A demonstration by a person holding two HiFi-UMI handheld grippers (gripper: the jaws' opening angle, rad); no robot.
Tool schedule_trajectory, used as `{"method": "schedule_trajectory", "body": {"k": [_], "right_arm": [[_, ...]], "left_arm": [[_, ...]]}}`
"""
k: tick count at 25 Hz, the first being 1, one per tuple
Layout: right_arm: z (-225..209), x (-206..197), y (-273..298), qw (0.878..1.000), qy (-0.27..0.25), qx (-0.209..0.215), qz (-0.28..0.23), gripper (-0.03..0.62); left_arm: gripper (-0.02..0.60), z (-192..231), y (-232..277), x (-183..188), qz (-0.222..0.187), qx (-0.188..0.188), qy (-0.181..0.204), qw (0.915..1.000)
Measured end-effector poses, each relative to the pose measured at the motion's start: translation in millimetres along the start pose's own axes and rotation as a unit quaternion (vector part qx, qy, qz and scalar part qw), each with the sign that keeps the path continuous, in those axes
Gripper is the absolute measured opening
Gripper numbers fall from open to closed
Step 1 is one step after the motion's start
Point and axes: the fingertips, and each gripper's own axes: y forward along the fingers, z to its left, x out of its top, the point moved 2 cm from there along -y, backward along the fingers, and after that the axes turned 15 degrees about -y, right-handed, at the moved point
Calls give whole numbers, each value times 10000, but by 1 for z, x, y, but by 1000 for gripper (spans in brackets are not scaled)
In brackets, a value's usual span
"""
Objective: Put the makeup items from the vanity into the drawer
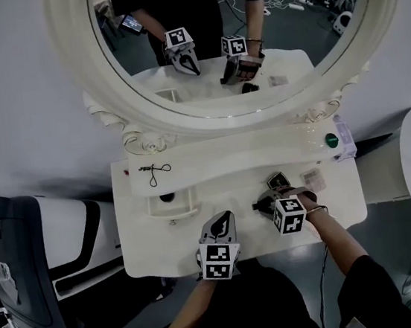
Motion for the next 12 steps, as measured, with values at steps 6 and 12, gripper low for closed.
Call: {"method": "schedule_trajectory", "body": {"k": [6,12], "right_arm": [[-21,18,-32,9933,699,-712,-587,106],[-38,41,-61,9704,1520,-1327,-1324,106]], "left_arm": [[15,1,-4,16,-194,-36,78,9998],[15,2,-13,37,-389,-115,87,9991]]}}
